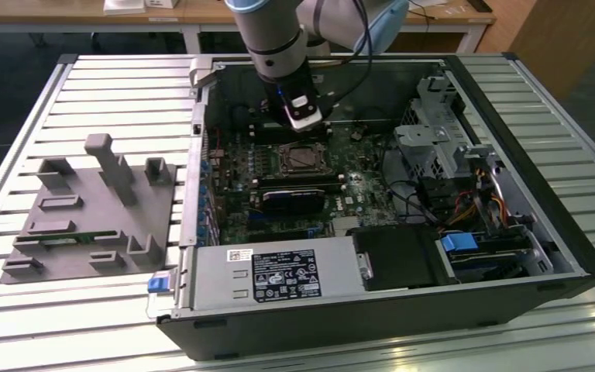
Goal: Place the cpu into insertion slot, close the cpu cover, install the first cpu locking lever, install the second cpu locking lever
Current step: 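Install the first cpu locking lever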
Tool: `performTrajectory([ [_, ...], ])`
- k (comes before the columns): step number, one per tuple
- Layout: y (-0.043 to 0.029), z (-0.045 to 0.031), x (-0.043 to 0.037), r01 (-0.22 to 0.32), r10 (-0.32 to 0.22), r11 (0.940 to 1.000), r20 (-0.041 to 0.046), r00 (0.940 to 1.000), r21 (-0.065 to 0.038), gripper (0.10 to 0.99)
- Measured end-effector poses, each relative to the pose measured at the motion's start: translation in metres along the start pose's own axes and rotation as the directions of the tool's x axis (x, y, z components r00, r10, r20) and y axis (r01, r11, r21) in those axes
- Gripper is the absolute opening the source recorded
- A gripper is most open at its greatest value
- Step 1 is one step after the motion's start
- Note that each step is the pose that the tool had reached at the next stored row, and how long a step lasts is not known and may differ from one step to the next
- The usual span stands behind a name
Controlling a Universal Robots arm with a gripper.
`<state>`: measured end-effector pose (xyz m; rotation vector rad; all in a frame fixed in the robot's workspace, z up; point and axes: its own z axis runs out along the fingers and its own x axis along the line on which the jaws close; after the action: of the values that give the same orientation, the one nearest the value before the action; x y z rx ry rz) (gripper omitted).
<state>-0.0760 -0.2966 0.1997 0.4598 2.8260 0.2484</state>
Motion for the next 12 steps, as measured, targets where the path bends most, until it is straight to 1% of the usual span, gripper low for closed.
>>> performTrajectory([
  [12, 0.0003, 0.0026, 0.0035, -0.029, 0.029, 0.9996, 0.0094, 0.9995, 0.007, 0.106],
])
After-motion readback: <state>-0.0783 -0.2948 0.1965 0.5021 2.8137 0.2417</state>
